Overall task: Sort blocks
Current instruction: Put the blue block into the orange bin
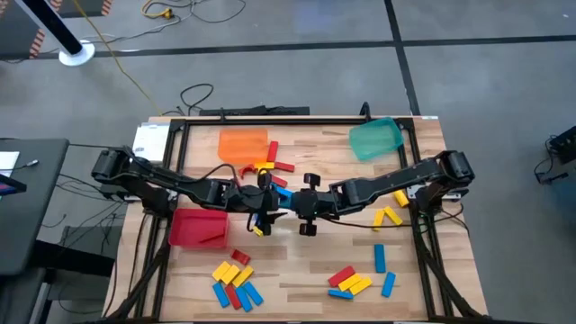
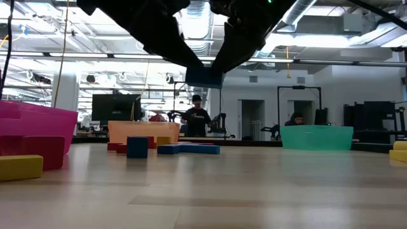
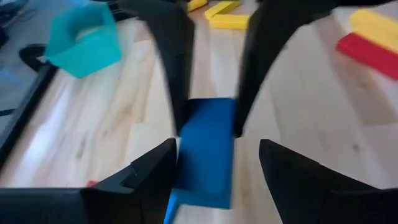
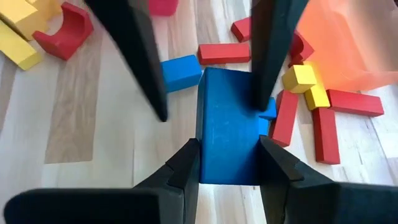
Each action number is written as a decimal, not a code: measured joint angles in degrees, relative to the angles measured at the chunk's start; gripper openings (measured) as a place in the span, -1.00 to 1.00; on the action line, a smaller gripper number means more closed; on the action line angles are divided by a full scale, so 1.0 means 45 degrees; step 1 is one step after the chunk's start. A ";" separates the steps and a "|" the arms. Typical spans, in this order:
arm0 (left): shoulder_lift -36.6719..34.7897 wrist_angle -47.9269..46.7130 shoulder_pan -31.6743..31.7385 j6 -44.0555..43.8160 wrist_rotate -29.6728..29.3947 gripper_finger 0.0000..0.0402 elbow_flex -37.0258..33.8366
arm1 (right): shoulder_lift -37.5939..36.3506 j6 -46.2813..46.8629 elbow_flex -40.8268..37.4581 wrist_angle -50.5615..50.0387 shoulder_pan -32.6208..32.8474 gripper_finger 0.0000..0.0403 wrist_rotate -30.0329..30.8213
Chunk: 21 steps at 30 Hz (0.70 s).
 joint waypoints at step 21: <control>0.0064 -0.0534 -0.0001 -0.0247 0.0896 0.29 -0.0019 | -0.0005 0.0112 0.0109 0.0596 0.0180 -0.36 -0.0271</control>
